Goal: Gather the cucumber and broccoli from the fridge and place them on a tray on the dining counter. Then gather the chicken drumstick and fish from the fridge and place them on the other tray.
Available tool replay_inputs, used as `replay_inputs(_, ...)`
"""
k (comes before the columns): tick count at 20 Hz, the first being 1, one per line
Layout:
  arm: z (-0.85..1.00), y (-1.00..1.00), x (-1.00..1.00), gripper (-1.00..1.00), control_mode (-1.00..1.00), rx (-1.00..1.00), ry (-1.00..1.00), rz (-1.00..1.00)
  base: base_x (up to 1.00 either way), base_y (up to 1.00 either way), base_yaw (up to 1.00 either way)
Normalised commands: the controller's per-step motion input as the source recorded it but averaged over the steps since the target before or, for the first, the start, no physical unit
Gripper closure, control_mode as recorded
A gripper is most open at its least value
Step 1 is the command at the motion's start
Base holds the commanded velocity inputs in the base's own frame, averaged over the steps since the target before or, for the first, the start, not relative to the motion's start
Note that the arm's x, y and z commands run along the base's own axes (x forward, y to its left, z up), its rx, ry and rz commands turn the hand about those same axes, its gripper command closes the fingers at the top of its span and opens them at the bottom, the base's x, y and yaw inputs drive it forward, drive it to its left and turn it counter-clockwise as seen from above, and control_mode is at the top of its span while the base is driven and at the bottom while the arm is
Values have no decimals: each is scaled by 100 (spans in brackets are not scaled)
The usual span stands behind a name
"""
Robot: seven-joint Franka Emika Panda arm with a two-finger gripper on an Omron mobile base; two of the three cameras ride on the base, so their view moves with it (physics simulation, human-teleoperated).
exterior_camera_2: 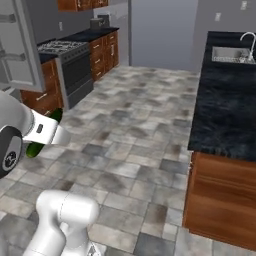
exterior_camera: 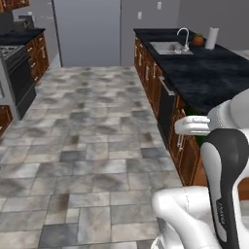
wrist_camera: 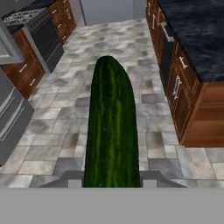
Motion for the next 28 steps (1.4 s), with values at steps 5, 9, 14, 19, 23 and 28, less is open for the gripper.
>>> replay_inputs(5, 0, 0, 0, 100, 100, 0, 0, 0, -28, -94, -8)
replay_inputs(9, 0, 0, 0, 100, 100, 0, 0, 0, -32, -94, -10)
replay_inputs(14, 0, 0, 0, 100, 100, 0, 0, 0, -22, -97, -12)
replay_inputs(19, 0, 0, 0, 100, 100, 0, 0, 0, -13, -100, -13)
replay_inputs(23, 0, 0, 0, 100, 100, 0, 0, 0, -9, -100, -14)
replay_inputs(28, 0, 0, 0, 100, 100, 0, 0, 0, -5, -100, -14)
